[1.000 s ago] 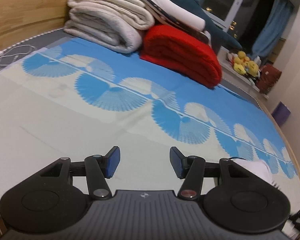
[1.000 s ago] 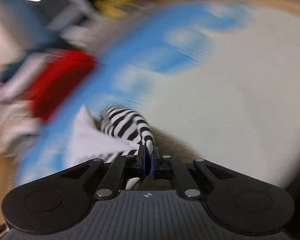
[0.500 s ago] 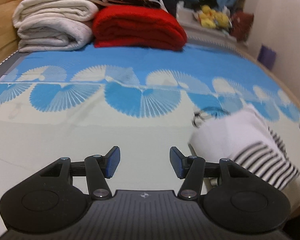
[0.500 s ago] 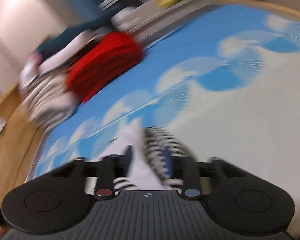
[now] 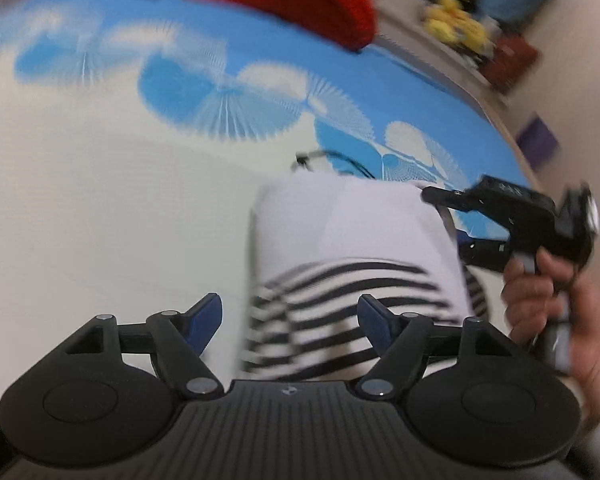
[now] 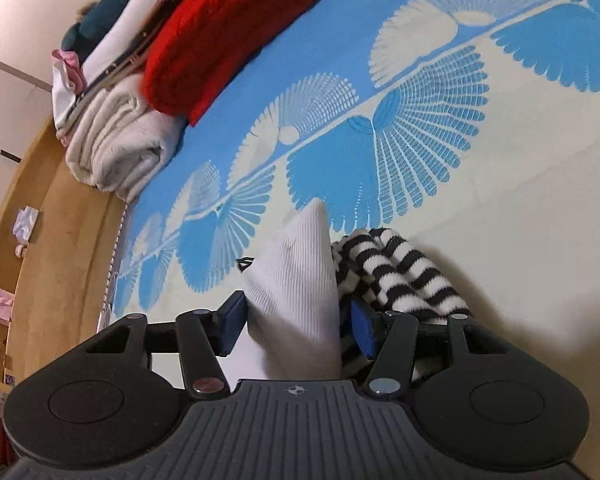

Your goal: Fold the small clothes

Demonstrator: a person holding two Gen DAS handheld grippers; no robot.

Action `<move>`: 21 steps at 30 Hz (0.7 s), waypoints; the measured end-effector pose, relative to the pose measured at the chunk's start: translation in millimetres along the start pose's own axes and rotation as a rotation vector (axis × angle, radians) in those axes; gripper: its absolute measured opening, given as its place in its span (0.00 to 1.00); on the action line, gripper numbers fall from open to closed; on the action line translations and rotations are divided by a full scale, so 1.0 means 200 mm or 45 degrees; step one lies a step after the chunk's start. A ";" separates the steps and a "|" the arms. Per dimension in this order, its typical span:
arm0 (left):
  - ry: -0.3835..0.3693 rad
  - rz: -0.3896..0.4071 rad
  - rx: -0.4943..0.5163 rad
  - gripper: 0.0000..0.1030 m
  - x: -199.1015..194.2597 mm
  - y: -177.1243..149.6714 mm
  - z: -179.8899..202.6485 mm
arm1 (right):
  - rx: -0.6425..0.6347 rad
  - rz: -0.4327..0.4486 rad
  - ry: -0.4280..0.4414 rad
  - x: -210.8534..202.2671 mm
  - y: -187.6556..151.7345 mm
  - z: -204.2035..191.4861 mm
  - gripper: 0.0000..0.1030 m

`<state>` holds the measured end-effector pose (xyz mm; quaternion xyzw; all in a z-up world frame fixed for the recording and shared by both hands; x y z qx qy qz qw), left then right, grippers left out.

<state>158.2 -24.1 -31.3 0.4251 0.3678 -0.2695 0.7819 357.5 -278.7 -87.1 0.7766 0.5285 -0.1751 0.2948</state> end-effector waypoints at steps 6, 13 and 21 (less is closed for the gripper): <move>-0.084 -0.069 -0.078 0.82 0.15 -0.11 0.09 | 0.298 0.217 0.593 -0.33 0.17 0.06 0.02; 0.020 -0.147 0.294 0.82 0.22 -0.25 0.19 | 0.380 0.188 -0.128 -0.35 0.10 0.50 0.00; -0.033 -0.155 0.332 0.82 0.16 -0.28 0.13 | 0.119 0.195 -0.006 -0.50 -0.02 0.34 0.41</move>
Point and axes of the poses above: each gripper's, at about its wrist camera, not at the fingertips, and x roughly the way its jaws point, z to its right, y to its top, the point moved 5 cm from there along x, roughly the way its jaws point, and after that the axes turned 1 degree about y, right-handed, at the moved point
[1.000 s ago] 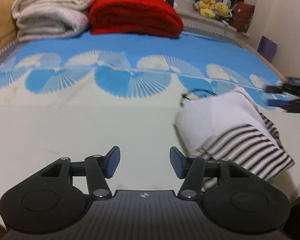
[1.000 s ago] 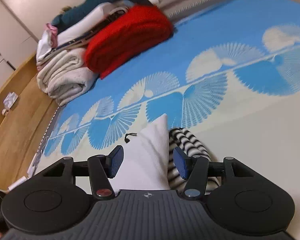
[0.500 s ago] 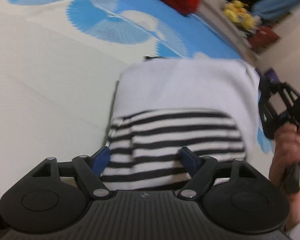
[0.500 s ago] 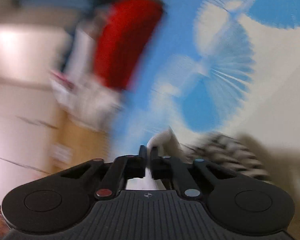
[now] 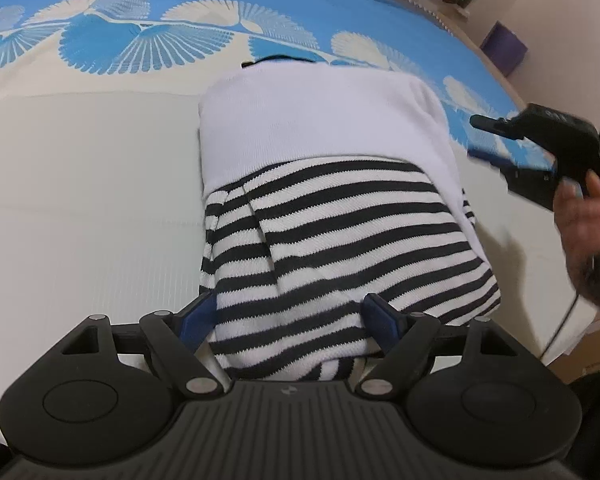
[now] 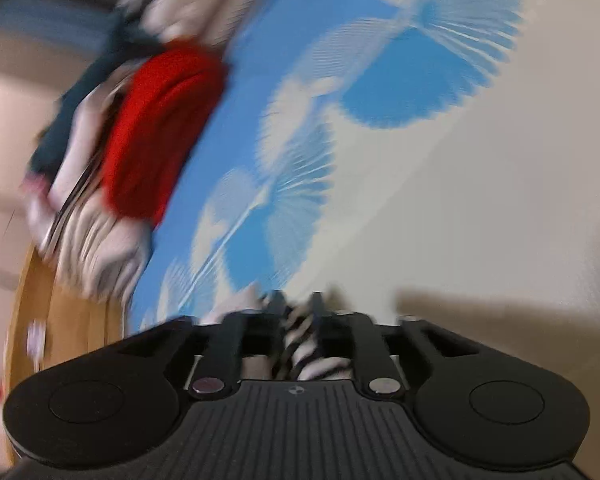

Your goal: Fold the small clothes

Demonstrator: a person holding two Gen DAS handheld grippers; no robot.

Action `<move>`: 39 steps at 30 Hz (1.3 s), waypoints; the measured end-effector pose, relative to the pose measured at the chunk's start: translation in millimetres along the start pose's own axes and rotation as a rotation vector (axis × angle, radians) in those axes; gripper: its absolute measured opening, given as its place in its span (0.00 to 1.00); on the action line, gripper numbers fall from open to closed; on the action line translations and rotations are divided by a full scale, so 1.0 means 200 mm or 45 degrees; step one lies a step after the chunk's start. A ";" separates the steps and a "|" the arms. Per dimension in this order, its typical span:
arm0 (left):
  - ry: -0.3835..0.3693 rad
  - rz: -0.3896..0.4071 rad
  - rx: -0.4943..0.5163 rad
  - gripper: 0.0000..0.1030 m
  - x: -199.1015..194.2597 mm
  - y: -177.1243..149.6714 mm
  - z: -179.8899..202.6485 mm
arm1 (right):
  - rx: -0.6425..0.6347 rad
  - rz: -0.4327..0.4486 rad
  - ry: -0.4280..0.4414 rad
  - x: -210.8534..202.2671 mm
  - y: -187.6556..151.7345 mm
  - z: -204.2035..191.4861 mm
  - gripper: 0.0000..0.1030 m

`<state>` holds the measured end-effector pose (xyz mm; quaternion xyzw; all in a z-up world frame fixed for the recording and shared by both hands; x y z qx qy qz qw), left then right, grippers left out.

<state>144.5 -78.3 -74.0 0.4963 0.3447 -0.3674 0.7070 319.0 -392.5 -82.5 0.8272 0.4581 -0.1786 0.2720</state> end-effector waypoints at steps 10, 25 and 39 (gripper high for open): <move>0.035 0.141 -0.097 0.82 -0.15 -0.04 0.04 | -0.549 -0.251 -0.003 0.05 -0.43 -0.21 0.06; 0.119 -0.032 -0.043 0.82 -0.08 -0.12 0.04 | -0.338 -0.140 -0.206 -0.22 -0.38 0.02 0.02; -0.135 -0.054 -0.436 0.86 0.02 -0.09 -0.11 | -0.653 -0.321 -0.127 -0.21 -0.59 -0.07 0.04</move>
Point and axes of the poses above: each gripper's, at about its wrist camera, not at the fingertips, and x roughly the way its jaws point, z to its right, y to its top, the point moved 5 cm from there along x, roughly the way its jaws point, and after that the axes turned 1 degree about y, right-handed, at the moved point
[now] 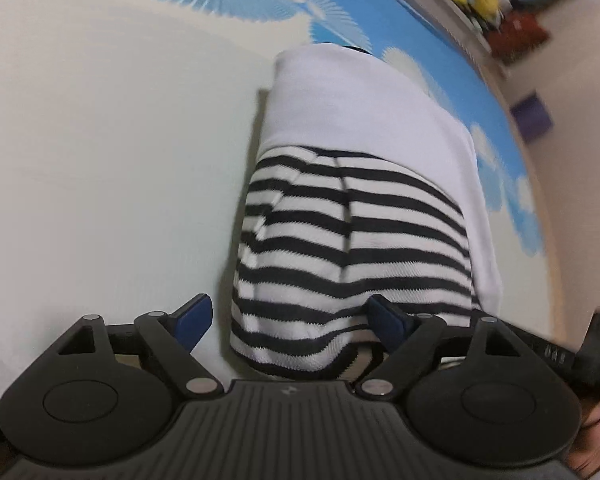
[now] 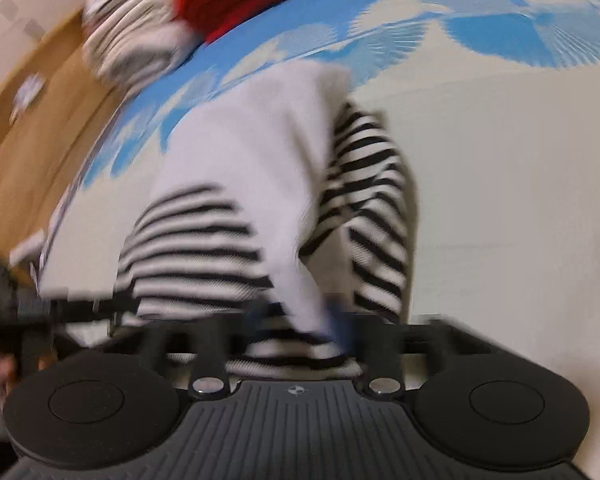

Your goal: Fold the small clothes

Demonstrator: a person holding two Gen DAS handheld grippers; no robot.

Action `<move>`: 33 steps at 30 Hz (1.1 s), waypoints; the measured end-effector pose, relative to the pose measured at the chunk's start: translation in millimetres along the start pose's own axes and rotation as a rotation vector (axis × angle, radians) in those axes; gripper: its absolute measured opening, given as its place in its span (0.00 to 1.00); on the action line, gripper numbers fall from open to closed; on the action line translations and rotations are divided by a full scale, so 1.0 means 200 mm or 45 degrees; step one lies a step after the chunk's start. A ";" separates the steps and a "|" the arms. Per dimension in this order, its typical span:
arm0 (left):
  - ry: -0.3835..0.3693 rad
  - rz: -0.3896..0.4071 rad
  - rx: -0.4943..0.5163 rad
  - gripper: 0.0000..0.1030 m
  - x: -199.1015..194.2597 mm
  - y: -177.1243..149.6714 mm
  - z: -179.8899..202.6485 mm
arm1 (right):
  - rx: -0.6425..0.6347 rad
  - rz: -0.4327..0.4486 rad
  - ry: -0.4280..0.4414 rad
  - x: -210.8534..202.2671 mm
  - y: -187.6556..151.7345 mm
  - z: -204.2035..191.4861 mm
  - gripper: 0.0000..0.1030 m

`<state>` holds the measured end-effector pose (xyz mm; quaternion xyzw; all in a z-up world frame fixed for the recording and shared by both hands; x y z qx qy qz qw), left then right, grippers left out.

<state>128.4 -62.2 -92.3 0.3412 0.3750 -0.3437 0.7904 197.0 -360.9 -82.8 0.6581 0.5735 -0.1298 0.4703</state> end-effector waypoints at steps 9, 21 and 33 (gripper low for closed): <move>-0.013 -0.099 0.117 0.85 0.08 -0.06 0.01 | 0.307 0.133 -0.077 -0.26 0.04 0.27 0.04; -0.130 -0.056 0.109 0.37 0.08 -0.04 0.06 | 0.183 -0.043 -0.239 -0.04 0.00 0.23 0.04; 0.055 -0.174 0.301 0.42 -0.17 0.11 -0.11 | -0.019 -0.199 -0.191 0.07 -0.08 -0.07 0.04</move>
Point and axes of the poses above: each gripper's, at about its wrist camera, not at the fingertips, and x roughly the way its jaws point, z to its right, y to its top, the point moved 5 cm from there along x, roughly the way its jaws point, and after that the axes turned 1 degree about y, right-handed, at the moved point
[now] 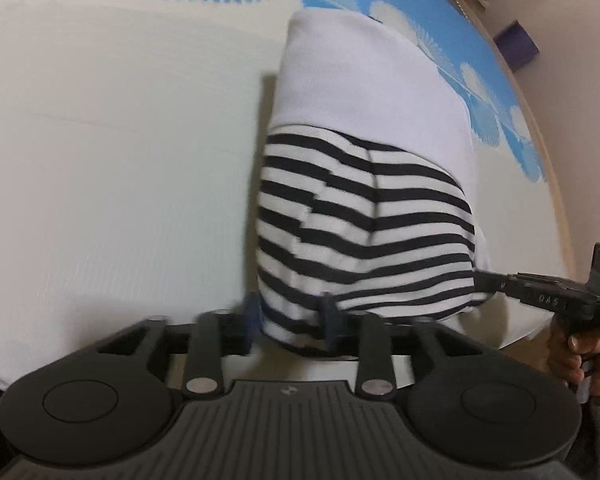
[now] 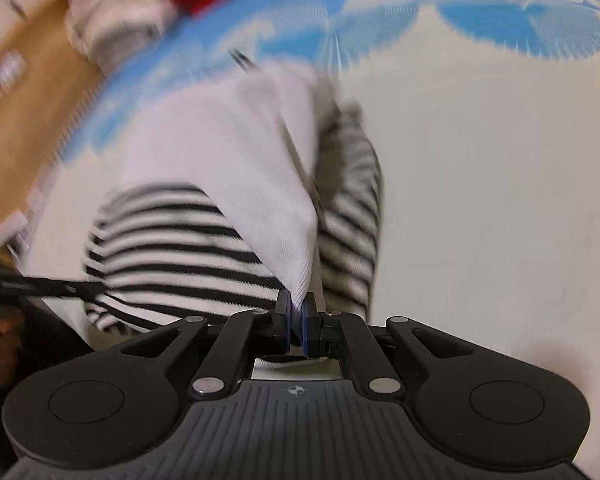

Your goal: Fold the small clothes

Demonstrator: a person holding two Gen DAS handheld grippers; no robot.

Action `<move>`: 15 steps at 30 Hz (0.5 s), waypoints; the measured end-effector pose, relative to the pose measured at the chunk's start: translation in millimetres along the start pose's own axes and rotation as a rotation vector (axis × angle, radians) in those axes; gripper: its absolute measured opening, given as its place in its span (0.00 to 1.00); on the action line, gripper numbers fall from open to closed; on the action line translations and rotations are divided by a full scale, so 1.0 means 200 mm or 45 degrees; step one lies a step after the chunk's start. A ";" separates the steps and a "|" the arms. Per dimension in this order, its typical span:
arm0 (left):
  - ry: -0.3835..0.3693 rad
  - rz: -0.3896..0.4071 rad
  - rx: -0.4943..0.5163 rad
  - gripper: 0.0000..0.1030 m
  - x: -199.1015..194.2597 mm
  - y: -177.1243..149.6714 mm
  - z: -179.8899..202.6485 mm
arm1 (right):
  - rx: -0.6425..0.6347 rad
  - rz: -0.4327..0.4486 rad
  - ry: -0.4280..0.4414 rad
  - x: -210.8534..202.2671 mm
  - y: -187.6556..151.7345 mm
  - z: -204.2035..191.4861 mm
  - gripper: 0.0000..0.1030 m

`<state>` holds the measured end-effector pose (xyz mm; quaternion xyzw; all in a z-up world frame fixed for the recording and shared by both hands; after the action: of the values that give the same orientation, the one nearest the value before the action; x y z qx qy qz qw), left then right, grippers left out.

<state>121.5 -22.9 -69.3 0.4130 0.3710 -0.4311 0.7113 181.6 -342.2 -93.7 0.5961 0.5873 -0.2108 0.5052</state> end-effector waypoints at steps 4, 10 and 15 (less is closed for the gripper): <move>0.059 0.134 0.186 0.42 -0.14 0.13 0.14 | -0.045 -0.042 -0.106 0.01 -0.02 -0.01 0.04; 0.053 0.332 0.605 0.44 -0.19 0.26 0.42 | 0.001 0.004 -0.126 -0.04 -0.01 0.00 0.06; 0.349 0.015 0.857 0.56 0.20 0.17 0.26 | 0.087 0.059 -0.158 -0.12 0.04 0.03 0.13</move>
<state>176.5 -72.6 -74.9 0.6802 0.2979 -0.4657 0.4814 185.9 -356.8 -72.0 0.6121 0.5334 -0.2556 0.5249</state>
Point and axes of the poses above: each gripper's, at about its wrist camera, not at the fingertips, and x roughly the way its jaws point, z to its right, y to its top, the point moved 5 cm from there along x, roughly the way its jaws point, and after that the axes turned 1 degree about y, right-handed, at the moved point
